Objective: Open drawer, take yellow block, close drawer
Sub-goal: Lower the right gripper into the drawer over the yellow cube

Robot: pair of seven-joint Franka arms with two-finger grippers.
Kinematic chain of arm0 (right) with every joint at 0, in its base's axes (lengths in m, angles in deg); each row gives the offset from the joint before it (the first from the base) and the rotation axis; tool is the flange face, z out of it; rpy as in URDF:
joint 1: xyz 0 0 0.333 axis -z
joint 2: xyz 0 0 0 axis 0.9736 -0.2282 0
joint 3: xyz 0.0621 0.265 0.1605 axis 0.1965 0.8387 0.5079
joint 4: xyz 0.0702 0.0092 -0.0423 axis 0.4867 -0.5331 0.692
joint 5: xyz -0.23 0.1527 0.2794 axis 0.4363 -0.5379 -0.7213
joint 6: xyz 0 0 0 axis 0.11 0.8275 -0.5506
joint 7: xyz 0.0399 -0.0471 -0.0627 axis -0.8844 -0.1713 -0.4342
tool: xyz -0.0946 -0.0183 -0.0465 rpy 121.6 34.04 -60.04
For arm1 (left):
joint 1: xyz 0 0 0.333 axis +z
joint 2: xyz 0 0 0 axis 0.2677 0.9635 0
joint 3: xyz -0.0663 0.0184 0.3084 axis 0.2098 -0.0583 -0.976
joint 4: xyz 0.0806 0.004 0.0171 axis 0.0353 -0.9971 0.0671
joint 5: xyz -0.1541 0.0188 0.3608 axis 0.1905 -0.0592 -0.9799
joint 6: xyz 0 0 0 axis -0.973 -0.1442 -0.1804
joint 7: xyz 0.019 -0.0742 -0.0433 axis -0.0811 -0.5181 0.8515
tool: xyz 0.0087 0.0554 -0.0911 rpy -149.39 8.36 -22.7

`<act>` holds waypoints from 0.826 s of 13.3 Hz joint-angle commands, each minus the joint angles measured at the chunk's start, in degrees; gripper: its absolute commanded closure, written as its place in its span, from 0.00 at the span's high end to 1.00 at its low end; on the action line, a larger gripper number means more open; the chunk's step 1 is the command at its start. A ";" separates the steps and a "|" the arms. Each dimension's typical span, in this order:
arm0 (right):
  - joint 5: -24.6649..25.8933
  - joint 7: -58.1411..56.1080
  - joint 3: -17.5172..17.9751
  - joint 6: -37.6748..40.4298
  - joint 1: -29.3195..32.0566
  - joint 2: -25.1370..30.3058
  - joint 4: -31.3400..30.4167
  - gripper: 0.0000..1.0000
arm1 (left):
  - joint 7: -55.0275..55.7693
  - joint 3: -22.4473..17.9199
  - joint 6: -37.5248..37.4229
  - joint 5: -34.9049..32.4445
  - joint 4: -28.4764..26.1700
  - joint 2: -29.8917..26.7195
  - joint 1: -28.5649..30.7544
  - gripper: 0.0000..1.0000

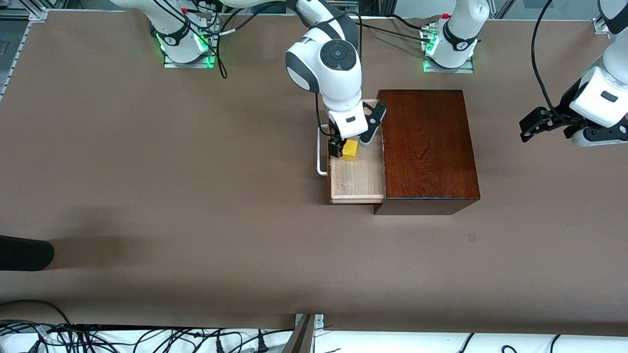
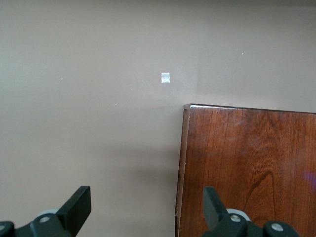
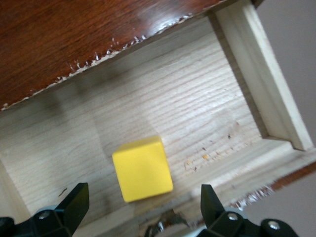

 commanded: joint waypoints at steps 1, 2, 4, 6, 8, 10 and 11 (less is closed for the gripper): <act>1.10 -0.43 -0.59 -1.33 -0.78 -1.67 1.38 1.00 | -0.02 0.17 -0.12 -0.34 1.97 0.33 0.49 1.00; 1.45 -0.43 -0.50 -1.51 -1.04 -1.94 1.38 1.00 | 0.16 0.09 -0.20 -0.34 2.40 0.24 0.49 1.00; 2.24 -0.35 -0.50 -1.51 -1.21 -2.20 0.77 1.00 | 0.16 0.09 -0.12 -0.16 2.76 0.24 0.49 1.00; 3.12 0.09 -0.59 -2.12 -1.91 -2.20 -0.37 1.00 | 0.25 0.00 -0.03 1.67 2.67 0.32 0.49 1.00; 3.12 -0.08 -0.59 -5.10 -2.09 -2.20 -2.13 1.00 | 0.25 -0.09 -0.12 1.77 2.67 0.32 0.58 1.00; 3.21 0.01 -0.59 -6.34 -2.18 -2.64 -2.40 1.00 | -0.19 -0.18 -0.12 1.77 2.67 0.32 1.63 1.00; 3.21 0.01 -0.59 -6.34 -2.18 -2.82 -2.40 1.00 | -0.28 -0.18 -0.12 1.77 2.67 0.32 1.63 1.00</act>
